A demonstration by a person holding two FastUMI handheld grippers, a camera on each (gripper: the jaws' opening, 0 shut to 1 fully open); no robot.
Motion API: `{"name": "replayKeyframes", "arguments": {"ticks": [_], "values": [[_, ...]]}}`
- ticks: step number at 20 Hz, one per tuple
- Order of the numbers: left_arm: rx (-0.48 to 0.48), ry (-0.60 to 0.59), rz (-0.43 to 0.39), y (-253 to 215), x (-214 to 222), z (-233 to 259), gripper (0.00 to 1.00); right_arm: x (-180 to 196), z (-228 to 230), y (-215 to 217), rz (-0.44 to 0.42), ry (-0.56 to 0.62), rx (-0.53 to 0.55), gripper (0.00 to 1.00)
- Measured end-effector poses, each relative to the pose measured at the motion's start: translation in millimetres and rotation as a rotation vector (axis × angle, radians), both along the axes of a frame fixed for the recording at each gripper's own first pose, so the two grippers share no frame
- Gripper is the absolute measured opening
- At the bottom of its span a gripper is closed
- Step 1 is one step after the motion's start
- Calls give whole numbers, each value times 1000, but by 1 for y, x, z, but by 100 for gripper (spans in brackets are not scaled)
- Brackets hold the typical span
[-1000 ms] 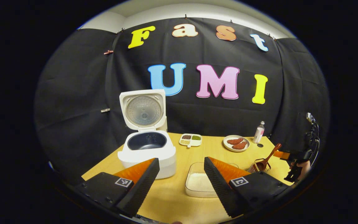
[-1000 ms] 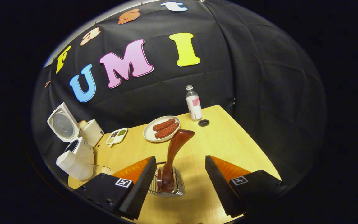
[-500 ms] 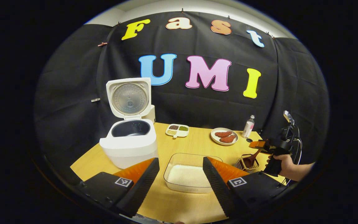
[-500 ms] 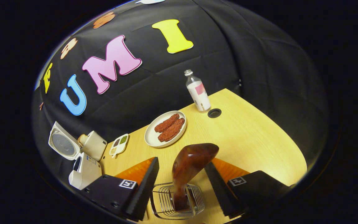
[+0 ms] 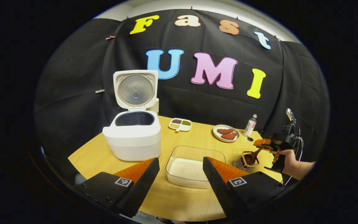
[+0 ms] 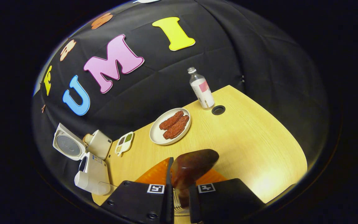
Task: Close the left gripper, press the button to open the rice cooker; take a wooden spoon from the chopstick holder with the right hand, scoop a spoonful of rice and pour it into the rice cooker, then put the wooden spoon back into the chopstick holder.
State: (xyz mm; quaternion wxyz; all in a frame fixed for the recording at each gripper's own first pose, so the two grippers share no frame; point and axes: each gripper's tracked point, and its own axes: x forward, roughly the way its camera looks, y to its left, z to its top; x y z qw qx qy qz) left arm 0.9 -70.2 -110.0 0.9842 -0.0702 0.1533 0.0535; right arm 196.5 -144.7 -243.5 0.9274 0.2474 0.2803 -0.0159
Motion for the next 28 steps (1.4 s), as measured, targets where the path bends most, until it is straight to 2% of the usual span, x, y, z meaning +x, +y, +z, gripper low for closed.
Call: {"name": "replayKeyframes", "arguments": {"ticks": [1, 4, 7, 8, 9, 12, 17, 21, 24, 28], "values": [[-11, 0, 0, 3, -1, -3, 97, -3, 10, 2, 9, -15, -12, 24], [-55, 10, -5, 11, -1, -12, 96, -8, 49, -4, 9, -73, -60, 24], [-94, -6, -7, 24, 0, -9, 96, -16, 86, -18, -35, -124, -100, 24], [-100, -14, -9, 29, 1, -8, 96, -19, 97, -25, -52, -139, -122, 19], [-101, -19, -12, 34, 1, -6, 96, -24, 105, -32, -70, -148, -142, 24], [-103, -28, -42, 46, 5, -4, 96, -49, 125, -46, -127, -153, -166, 24], [-113, -30, -140, 57, 17, -5, 96, -102, 154, -65, -235, -162, -219, 23], [-107, -38, -220, 61, 25, -4, 96, -140, 176, -52, -287, -185, -239, 24], [-109, -53, -279, 63, 27, -2, 96, -158, 189, -24, -304, -204, -220, 24], [-105, -68, -316, 78, 25, -3, 96, -158, 196, 35, -261, -228, -196, 23]]}}
